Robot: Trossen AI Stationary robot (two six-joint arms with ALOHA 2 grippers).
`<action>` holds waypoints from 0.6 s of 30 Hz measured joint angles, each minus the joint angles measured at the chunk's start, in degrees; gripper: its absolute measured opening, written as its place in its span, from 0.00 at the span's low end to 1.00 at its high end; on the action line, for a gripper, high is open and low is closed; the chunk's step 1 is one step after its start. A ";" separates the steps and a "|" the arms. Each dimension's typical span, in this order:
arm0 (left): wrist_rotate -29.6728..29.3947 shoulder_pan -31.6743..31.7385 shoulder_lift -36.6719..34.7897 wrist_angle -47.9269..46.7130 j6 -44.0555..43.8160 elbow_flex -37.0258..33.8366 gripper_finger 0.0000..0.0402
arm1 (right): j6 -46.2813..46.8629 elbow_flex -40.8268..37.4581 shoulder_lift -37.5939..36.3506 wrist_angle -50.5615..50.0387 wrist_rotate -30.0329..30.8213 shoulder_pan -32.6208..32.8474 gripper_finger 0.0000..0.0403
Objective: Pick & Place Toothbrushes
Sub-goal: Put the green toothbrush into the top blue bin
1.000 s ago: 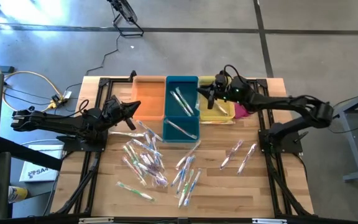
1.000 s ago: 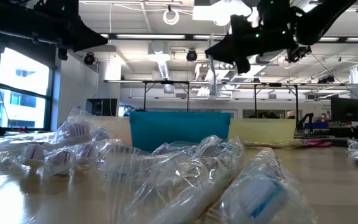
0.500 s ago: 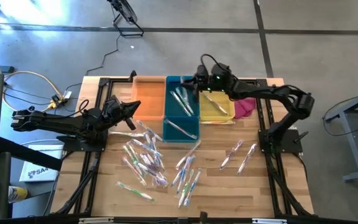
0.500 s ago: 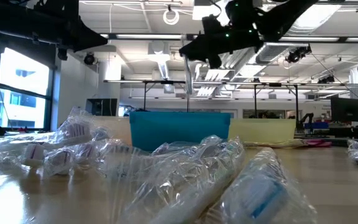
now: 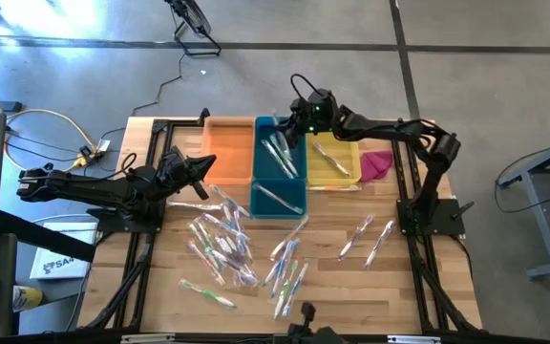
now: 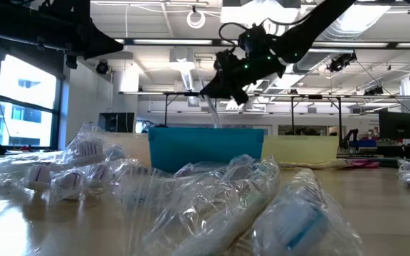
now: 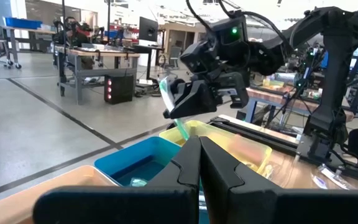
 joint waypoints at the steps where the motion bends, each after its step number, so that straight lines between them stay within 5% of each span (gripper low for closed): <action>1: 0.01 0.00 0.00 -0.14 0.05 0.00 0.00 | 0.56 0.04 0.06 -0.43 -0.03 -0.11 0.11; 18: 0.14 -0.02 0.02 -1.50 -0.10 0.00 0.00 | 3.11 0.04 0.09 -4.93 -0.44 -0.34 0.11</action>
